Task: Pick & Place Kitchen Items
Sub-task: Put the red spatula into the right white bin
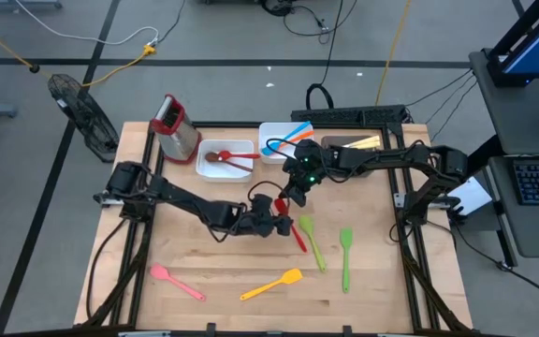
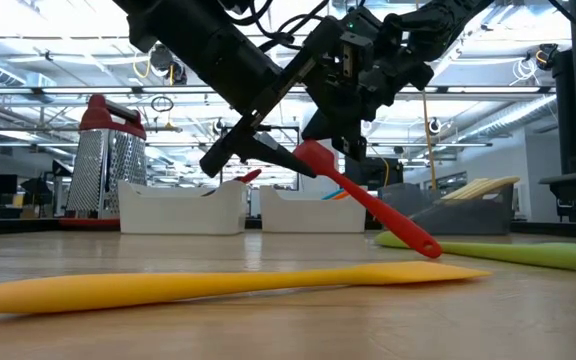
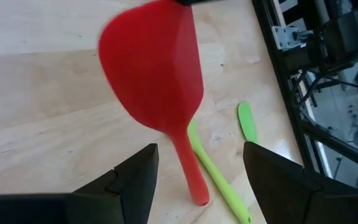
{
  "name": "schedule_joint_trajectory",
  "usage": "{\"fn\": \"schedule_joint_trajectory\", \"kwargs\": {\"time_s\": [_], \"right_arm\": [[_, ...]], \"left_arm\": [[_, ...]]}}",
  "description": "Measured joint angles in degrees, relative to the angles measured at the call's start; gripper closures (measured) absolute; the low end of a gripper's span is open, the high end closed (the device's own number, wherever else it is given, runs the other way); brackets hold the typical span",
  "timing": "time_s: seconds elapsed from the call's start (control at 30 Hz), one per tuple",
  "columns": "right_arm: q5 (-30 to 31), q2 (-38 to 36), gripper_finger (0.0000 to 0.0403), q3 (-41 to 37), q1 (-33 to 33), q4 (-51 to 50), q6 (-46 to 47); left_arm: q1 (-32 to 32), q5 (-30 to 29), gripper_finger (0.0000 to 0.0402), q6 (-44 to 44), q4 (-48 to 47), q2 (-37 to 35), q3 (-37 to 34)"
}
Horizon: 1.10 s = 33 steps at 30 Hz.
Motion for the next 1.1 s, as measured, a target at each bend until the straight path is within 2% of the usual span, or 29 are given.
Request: {"fn": "schedule_joint_trajectory", "kwargs": {"time_s": [0.17,0.7,1.1], "right_arm": [[0.04,0.00,0.0403,-0.02,0.00,0.47,0.04],[-0.07,0.00,0.0403,-0.04,0.04,1.99,1.07],[-0.10,0.00,0.0403,-0.04,0.15,2.62,1.51]], "left_arm": [[-0.15,0.25,0.0160,-1.07,3.20,1.99,0.27],[0.06,-2.63,0.0160,-1.30,2.71,2.32,0.15],[1.14,-2.40,0.0160,-0.13,2.68,2.32,0.15]]}}
